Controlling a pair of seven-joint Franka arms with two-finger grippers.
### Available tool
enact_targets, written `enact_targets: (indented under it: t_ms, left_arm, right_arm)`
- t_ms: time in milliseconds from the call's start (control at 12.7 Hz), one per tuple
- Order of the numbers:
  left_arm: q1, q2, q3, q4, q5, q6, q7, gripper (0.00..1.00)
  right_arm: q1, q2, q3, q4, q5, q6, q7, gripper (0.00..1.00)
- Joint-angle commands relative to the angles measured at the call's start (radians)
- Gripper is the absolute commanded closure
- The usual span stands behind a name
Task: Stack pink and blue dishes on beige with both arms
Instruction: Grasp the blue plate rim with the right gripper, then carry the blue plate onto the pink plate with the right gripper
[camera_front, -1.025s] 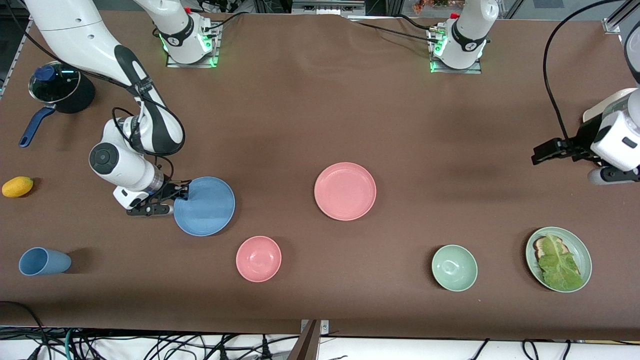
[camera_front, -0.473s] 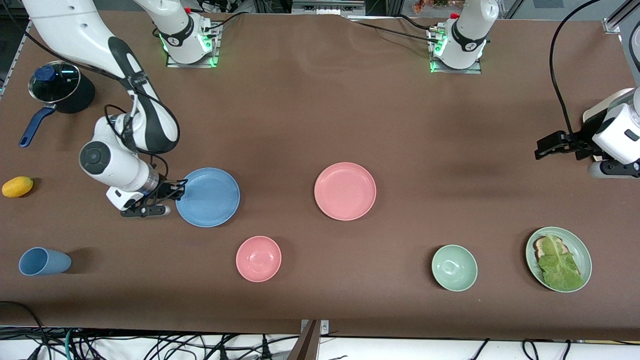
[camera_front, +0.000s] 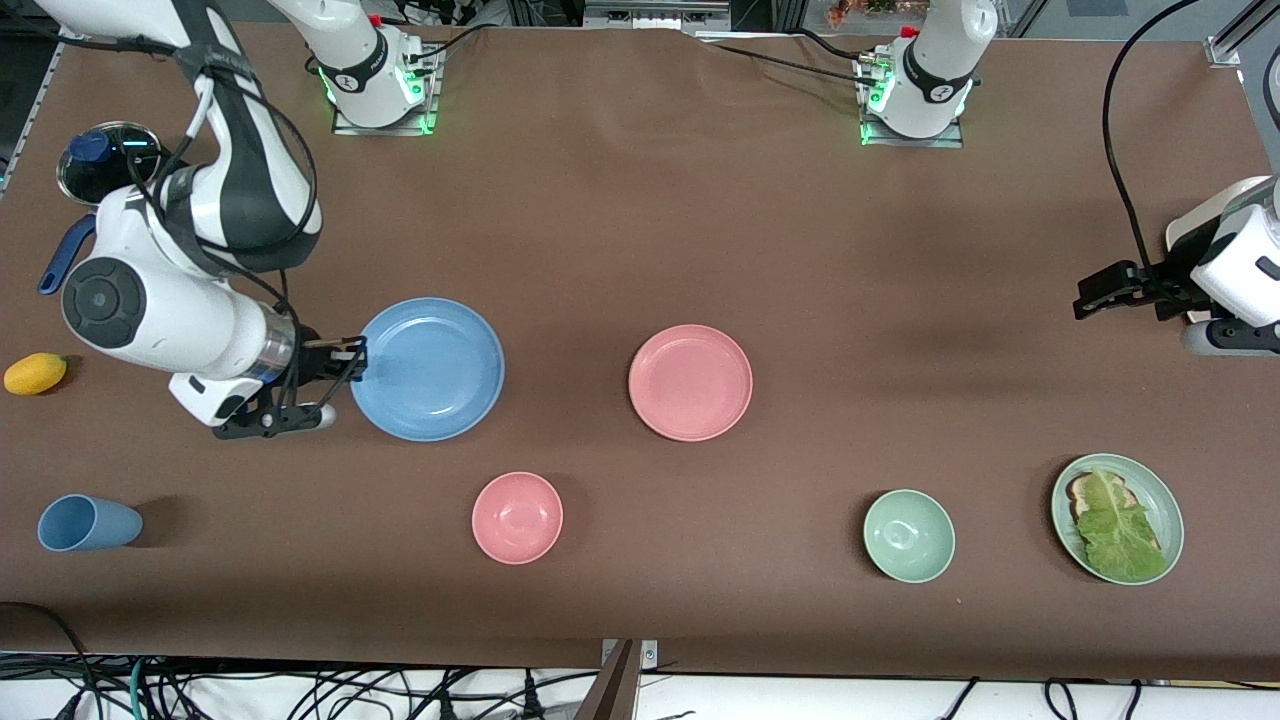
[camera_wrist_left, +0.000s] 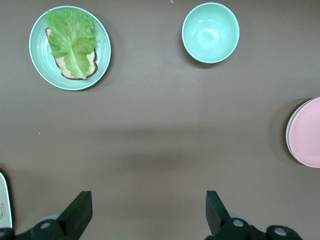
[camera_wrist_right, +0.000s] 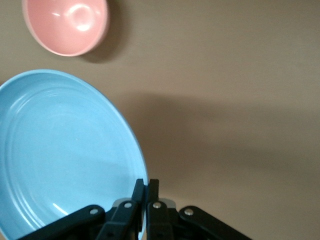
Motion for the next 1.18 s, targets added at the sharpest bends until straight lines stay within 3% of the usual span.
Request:
enact_targets:
  t_ms: [0, 394, 709, 1103]
  left_arm:
    - [-0.009, -0.011, 0.001, 0.009, -0.002, -0.005, 0.018, 0.0]
    - [-0.009, -0.013, 0.001, 0.009, -0.004, -0.008, 0.015, 0.0]
    - [-0.004, -0.014, 0.003, 0.087, -0.008, -0.046, 0.017, 0.0]
    - [0.005, -0.016, 0.006, 0.098, -0.001, -0.087, 0.015, 0.0]
  right_arm:
    - [0.062, 0.031, 0.046, 0.035, 0.014, 0.001, 0.169, 1.0]
    - [0.315, 0.103, 0.046, 0.035, -0.02, 0.16, 0.574, 1.0]
    - [0.424, 0.178, 0.046, 0.035, -0.103, 0.274, 0.789, 1.0]
    - [0.491, 0.261, 0.044, 0.037, -0.17, 0.415, 0.95, 1.0]
